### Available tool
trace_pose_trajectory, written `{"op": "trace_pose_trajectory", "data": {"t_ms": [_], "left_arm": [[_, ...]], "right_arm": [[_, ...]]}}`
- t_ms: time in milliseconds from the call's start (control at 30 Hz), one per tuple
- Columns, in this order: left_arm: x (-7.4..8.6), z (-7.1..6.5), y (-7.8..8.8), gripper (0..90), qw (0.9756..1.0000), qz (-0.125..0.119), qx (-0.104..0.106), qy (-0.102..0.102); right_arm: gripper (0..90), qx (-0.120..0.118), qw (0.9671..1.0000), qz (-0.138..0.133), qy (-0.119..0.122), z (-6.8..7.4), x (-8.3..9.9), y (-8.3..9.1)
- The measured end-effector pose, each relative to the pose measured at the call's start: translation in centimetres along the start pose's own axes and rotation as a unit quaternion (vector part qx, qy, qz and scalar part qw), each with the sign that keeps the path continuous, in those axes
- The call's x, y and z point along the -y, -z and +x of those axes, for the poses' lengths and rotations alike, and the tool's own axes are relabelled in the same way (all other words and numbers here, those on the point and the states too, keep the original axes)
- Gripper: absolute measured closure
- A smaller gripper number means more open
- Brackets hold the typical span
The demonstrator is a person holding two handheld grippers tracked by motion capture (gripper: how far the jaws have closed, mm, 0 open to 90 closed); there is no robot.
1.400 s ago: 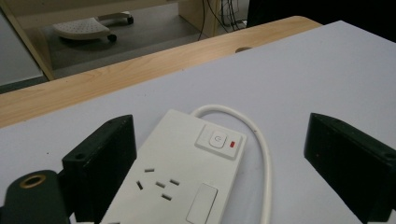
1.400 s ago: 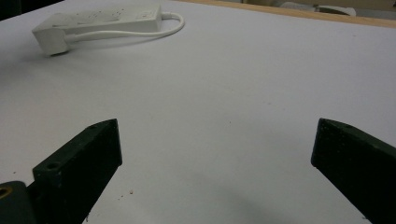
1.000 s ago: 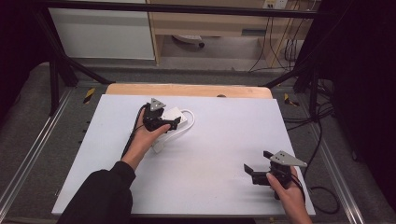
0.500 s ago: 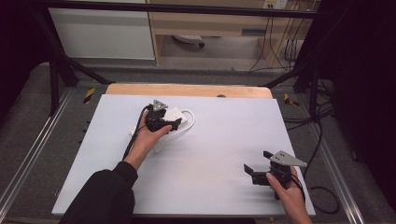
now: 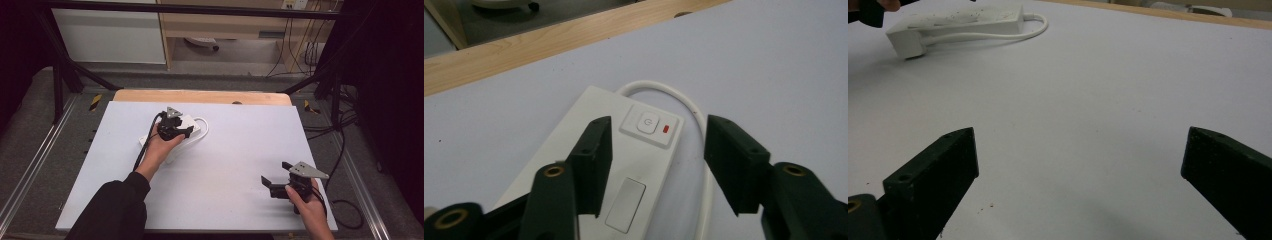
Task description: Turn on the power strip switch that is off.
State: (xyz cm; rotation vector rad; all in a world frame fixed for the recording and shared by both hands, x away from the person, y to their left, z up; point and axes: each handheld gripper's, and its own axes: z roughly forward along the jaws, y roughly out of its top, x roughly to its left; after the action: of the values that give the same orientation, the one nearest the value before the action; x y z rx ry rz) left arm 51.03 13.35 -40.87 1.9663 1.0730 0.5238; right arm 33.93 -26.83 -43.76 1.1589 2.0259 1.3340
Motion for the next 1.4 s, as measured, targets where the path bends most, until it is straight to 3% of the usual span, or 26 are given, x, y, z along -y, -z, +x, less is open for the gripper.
{"op": "trace_pose_trajectory", "data": {"t_ms": [233, 367, 600, 800, 1000, 1400], "left_arm": [[0.0, 0.4, 0.0, 64.0, 1.0000, -0.001, 0.001, 0.005], [-0.1, 0.7, 0.2, 71.7, 0.9997, -0.009, 0.010, 0.018], [-0.5, 1.0, 0.4, 81.6, 0.9996, -0.010, 0.014, 0.020], [-0.6, 1.1, 0.3, 86.5, 0.9995, -0.001, 0.023, 0.023], [-0.5, 1.2, 0.0, 89.6, 0.9997, 0.007, 0.017, 0.019], [-0.2, 1.5, -0.4, 90.0, 0.9993, 0.028, 0.016, 0.019]], "right_arm": [[2.4, 0.000, 1.0000, -0.001, 0.000, 0.0, 0.0, 0.0], [2.4, -0.001, 1.0000, 0.000, 0.000, 0.0, 0.0, 0.0], [2.4, 0.000, 1.0000, -0.001, 0.000, 0.0, 0.0, 0.0], [2.4, -0.001, 1.0000, 0.001, 0.001, 0.0, 0.0, 0.0], [2.4, -0.001, 1.0000, 0.001, 0.001, 0.0, 0.0, 0.0], [2.4, -0.002, 1.0000, 0.002, 0.002, 0.0, 0.0, 0.0]]}}
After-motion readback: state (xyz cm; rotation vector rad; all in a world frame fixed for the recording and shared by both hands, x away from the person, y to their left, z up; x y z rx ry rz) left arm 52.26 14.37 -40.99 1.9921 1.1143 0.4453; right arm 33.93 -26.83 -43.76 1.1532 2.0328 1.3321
